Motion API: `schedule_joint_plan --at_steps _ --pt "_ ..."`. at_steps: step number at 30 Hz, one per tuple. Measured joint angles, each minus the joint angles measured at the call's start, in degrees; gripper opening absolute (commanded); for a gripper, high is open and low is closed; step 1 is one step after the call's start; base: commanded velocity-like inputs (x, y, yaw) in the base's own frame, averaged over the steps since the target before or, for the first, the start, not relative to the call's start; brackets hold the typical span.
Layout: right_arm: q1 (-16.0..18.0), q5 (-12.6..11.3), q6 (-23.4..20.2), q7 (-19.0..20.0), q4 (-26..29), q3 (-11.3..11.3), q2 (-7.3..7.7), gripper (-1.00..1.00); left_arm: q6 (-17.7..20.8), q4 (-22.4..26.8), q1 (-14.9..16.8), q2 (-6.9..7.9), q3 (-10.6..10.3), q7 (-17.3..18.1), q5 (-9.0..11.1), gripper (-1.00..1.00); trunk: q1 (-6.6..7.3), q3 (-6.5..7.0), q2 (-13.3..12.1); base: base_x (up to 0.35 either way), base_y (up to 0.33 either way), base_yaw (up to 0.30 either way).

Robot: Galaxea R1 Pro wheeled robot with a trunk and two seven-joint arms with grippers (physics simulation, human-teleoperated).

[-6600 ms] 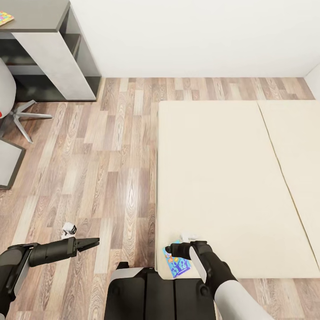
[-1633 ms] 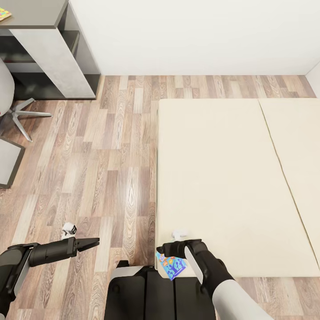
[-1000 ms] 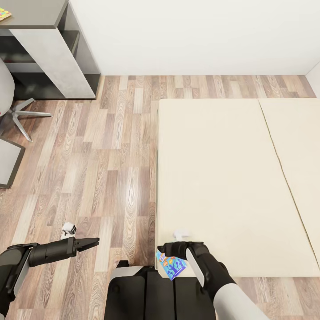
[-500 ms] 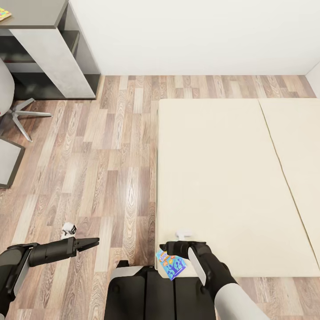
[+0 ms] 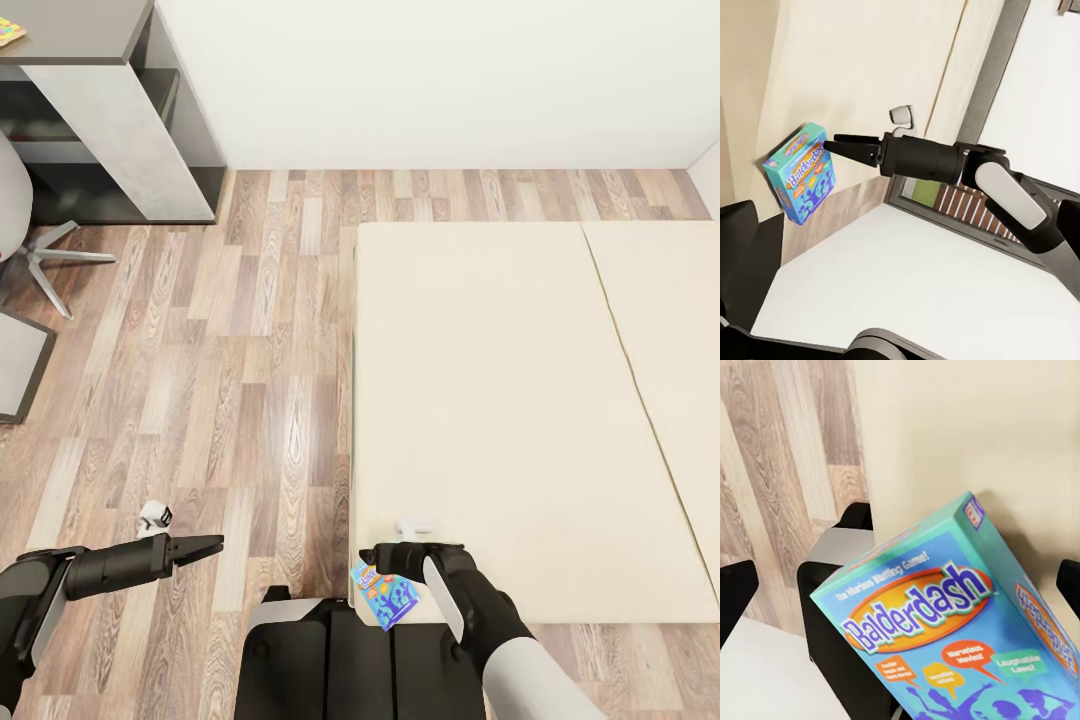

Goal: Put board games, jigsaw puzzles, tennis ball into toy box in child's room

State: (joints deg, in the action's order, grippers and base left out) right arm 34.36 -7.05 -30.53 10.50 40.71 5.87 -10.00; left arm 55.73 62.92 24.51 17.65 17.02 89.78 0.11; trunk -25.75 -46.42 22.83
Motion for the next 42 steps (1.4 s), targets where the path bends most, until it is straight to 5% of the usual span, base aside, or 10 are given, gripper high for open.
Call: schedule_joint_plan --at_steps 42 --pt "0.00 -0.02 -0.09 -0.24 0.00 0.00 0.00 1.00 0.00 0.00 0.00 0.00 0.01 0.00 0.00 1.00 0.00 0.00 0.00 0.000 0.038 0.000"
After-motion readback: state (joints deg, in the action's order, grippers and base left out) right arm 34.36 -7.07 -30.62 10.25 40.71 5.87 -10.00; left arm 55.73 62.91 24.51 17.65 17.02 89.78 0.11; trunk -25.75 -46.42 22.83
